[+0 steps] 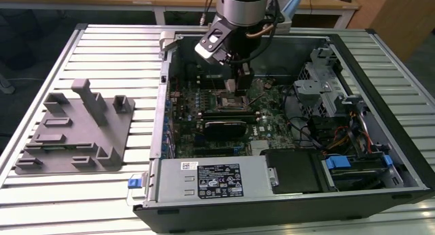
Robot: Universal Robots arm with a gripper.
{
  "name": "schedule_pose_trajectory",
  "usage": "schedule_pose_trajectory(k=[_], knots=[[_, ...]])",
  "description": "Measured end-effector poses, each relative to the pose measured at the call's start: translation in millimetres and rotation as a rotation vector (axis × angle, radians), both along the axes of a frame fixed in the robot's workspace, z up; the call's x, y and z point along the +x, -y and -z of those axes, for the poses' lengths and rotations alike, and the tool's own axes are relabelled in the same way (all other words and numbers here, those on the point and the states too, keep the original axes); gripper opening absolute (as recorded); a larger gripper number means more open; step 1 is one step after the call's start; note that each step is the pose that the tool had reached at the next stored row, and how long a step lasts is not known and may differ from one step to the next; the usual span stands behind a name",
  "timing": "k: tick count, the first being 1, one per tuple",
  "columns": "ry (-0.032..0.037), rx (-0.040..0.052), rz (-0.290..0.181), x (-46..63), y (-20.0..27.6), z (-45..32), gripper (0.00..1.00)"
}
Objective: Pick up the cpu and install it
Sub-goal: 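Place the cpu into insertion slot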
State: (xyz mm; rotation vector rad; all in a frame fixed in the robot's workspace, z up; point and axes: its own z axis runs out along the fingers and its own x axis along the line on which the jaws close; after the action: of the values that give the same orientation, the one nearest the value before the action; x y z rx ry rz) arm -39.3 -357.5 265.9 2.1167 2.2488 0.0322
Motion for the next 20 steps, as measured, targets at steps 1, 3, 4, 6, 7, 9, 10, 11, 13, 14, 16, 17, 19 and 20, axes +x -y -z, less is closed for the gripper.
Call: schedule_pose_trajectory(k=[1, 3, 4, 6, 7, 9, 10, 11, 13, 14, 16, 17, 19, 20], knots=[[0.0, -0.0002, 0.002, 0.0, 0.0, 1.5, 0.54], [0.0001, -0.0009, 0.006, 0.0, -0.1, 4.4, 0.54], [0.0, -0.0018, 0.007, 0.0, -0.2, 5.9, 0.54], [-0.0003, -0.003, 0.009, 0.0, -0.4, 9.0, 0.54], [-0.0009, -0.0031, 0.01, 0.0, -0.6, 10.8, 0.54], [-0.0029, -0.0034, 0.01, 0.0, -1.2, 14.1, 0.54], [-0.004, -0.0034, 0.01, 0.0, -1.6, 15.7, 0.54], [-0.0053, -0.0033, 0.01, 0.0, -2.2, 17.4, 0.54], [-0.0073, -0.0032, 0.01, 0.0, -3.5, 20.3, 0.54], [-0.008, -0.0033, 0.01, 0.0, -4.2, 21.6, 0.54], [-0.0093, -0.0034, 0.01, 0.1, -5.6, 24.3, 0.54], [-0.0099, -0.0034, 0.01, 0.1, -6.3, 25.7, 0.54], [-0.0112, -0.0035, 0.01, 0.1, -8.1, 28.4, 0.54], [-0.0117, -0.0034, 0.01, 0.1, -9.2, 29.6, 0.54]])
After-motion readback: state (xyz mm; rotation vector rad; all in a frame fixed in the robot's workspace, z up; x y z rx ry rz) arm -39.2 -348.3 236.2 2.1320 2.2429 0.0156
